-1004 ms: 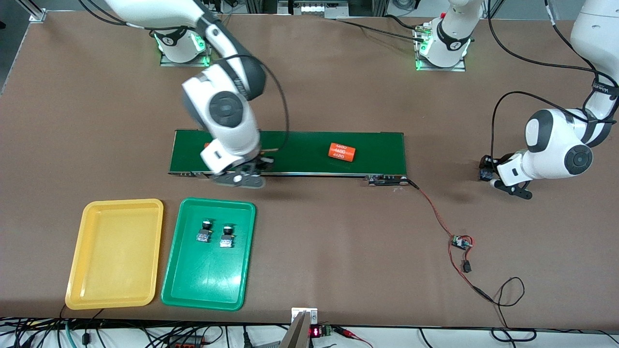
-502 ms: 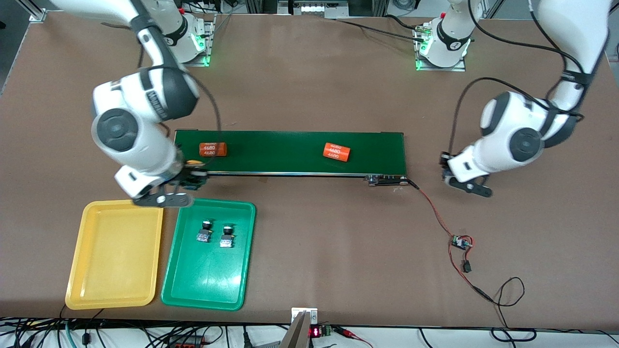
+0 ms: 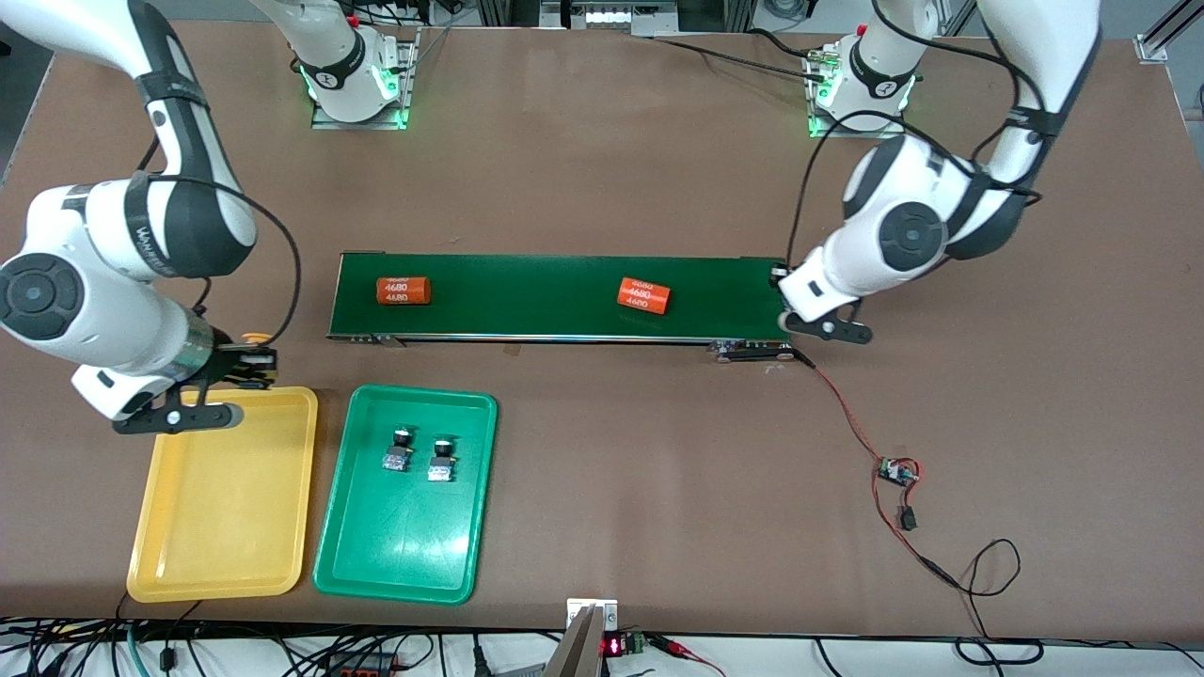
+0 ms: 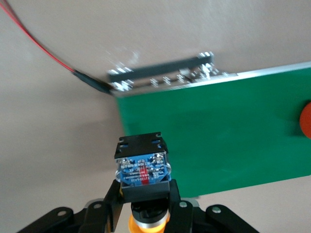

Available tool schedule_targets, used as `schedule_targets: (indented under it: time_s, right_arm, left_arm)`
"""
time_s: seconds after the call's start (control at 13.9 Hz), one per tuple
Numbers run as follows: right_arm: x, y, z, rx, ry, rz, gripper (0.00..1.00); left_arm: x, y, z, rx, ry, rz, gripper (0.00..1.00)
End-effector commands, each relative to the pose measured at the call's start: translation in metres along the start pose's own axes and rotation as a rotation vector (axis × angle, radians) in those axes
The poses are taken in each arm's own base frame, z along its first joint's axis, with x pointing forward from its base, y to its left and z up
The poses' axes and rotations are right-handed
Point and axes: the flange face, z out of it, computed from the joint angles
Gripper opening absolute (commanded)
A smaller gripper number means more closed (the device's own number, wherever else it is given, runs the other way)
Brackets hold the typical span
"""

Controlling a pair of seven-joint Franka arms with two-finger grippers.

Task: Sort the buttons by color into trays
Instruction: 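Move the button over the yellow tray while the left gripper loads the conveyor, then release the button in the yellow tray while the left gripper withdraws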

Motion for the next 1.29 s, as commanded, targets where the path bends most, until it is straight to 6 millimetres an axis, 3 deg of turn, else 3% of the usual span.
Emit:
schedule_targets:
  time_s: [0.0, 0.29, 0.5, 0.57, 0.65, 0.79, 0.93, 1.08, 1.22]
  right_arm:
    - [0.005, 0.020, 0.020, -0.044, 0.018, -0.042, 0.34]
    - [0.018, 0.077, 0.084, -0.069, 0.042, -0.008, 0.34]
    - [0.023, 0.110, 0.112, -0.105, 0.092, -0.040, 0.35]
    - [0.024, 0.114, 0.121, -0.113, 0.104, -0.044, 0.35]
    - [0.026, 0.121, 0.129, -0.125, 0.120, -0.049, 0.35]
    - [0.028, 0.130, 0.146, -0.138, 0.146, -0.056, 0.35]
    - [0.031, 0.135, 0.160, -0.147, 0.177, -0.068, 0.35]
    - [0.032, 0.140, 0.174, -0.157, 0.201, -0.075, 0.35]
    - [0.033, 0.147, 0.189, -0.164, 0.234, -0.078, 0.35]
  left_arm:
    - [0.000, 0.017, 0.013, -0.020, -0.015, -0.031, 0.00]
    - [0.005, 0.028, 0.039, -0.049, -0.026, -0.016, 0.00]
    - [0.008, 0.038, 0.053, -0.063, -0.021, -0.002, 0.01]
    - [0.009, 0.038, 0.054, -0.067, -0.018, -0.002, 0.07]
    - [0.011, 0.037, 0.056, -0.071, -0.018, -0.002, 0.24]
    - [0.013, 0.033, 0.054, -0.065, -0.010, 0.010, 0.98]
    - [0.015, 0.035, 0.029, -0.059, 0.036, 0.011, 1.00]
    - [0.023, 0.032, -0.015, -0.052, 0.098, -0.002, 1.00]
    - [0.034, 0.000, -0.072, -0.031, 0.153, -0.063, 1.00]
